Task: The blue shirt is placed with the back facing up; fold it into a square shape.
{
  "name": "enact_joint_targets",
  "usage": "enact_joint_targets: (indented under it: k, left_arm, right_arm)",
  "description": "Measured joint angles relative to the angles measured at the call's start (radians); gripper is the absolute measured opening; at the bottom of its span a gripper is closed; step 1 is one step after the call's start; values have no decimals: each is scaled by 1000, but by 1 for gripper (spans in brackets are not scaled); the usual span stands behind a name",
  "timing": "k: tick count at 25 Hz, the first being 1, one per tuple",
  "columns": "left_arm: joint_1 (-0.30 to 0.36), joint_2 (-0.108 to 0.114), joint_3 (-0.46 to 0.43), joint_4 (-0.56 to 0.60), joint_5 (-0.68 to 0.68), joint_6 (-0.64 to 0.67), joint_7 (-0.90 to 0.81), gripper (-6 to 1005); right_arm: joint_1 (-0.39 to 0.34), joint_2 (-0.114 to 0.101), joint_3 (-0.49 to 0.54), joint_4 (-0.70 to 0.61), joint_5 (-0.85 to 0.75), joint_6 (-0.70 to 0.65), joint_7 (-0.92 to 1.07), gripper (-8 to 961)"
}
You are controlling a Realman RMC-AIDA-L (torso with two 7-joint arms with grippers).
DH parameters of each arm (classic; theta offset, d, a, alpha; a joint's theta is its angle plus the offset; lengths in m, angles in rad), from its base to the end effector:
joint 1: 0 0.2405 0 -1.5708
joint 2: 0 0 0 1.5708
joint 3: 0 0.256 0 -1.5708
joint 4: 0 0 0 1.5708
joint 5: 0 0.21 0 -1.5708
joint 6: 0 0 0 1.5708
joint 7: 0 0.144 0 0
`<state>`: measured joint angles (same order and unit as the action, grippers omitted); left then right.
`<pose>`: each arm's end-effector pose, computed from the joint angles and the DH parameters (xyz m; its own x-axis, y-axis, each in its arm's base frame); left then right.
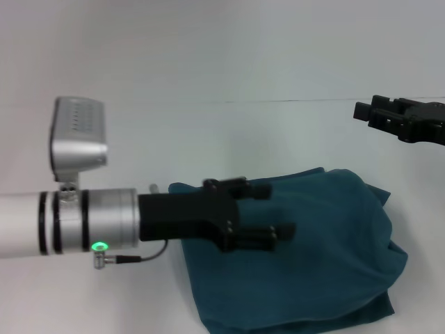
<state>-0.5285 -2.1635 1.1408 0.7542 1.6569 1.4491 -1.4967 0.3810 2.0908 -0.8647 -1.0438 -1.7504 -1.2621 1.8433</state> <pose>-0.1780 0.3272 -0.0564 0.7599 0.3107 0.5710 0.3595 -0.9327 0.0291 0.2495 0.3640 0.0668 0.6088 -0.3985 -0.6860 -0.7300 -0.6200 -0.2877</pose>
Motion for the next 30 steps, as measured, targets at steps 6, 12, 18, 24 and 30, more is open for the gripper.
enact_joint_targets:
  k: [6,12,18,24,30]
  left_arm:
    - [61,4,-181,88,0,81,4,868]
    - [95,15,-437,120,-9,200,-21,866]
    - [107,23,-532,107,-14,305,-46,859]
    - [112,25,-534,109,-15,372,-45,765]
    - [136,11,-527,100,-10,375,-21,496]
  right_arm:
    - [-2,-2,2,-9,0,-17,36,480]
    - [-10,-2,5,-17,-51,-57,85,468]
    - [-26,4,-1,-27,-78,-215,111,456]
    - [-7,3,-41,-66,-94,-366,159,366]
    - [-17,7,-96,-31,-217,-324,199,211]
